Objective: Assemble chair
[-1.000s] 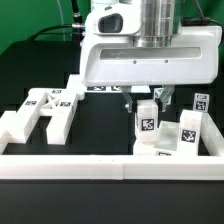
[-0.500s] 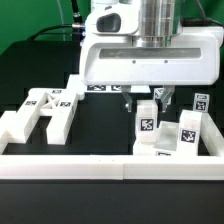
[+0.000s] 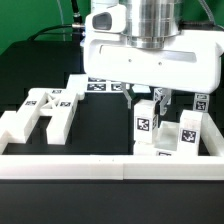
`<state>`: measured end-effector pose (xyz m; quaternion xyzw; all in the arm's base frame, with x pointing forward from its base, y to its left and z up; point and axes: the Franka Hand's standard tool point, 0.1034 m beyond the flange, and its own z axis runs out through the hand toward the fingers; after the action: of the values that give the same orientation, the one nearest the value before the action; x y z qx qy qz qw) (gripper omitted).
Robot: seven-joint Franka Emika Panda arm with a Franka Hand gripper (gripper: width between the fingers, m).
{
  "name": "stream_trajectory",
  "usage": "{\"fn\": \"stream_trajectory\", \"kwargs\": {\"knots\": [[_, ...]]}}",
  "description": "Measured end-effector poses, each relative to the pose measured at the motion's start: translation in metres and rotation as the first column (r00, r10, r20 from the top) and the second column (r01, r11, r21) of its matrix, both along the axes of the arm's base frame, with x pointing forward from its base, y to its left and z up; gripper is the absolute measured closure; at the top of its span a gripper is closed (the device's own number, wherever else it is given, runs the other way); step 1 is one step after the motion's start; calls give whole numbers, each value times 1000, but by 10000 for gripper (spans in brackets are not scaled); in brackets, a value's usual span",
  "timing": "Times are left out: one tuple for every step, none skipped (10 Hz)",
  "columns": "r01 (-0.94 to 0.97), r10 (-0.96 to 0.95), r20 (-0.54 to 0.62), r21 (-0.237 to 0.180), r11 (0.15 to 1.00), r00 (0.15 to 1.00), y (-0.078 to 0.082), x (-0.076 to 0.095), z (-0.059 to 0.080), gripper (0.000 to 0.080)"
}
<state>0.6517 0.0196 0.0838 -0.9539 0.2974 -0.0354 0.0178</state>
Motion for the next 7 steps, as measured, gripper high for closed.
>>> {"fn": "stream_trajectory", "kwargs": {"knots": [[89, -89, -3, 7, 996, 996, 2, 0, 0, 508], [161, -161, -7, 14, 987, 987, 2, 1, 0, 508], [246, -246, -13, 30, 969, 969, 3, 1, 0, 508], [308, -308, -16, 39, 950, 951, 5, 1, 0, 508], [354, -354, -19, 44, 934, 935, 7, 1, 0, 508], [399, -399, -22, 47, 916, 917, 8, 1, 0, 508], [379, -379, -21, 46, 924, 925, 8, 1, 0, 508]]}}
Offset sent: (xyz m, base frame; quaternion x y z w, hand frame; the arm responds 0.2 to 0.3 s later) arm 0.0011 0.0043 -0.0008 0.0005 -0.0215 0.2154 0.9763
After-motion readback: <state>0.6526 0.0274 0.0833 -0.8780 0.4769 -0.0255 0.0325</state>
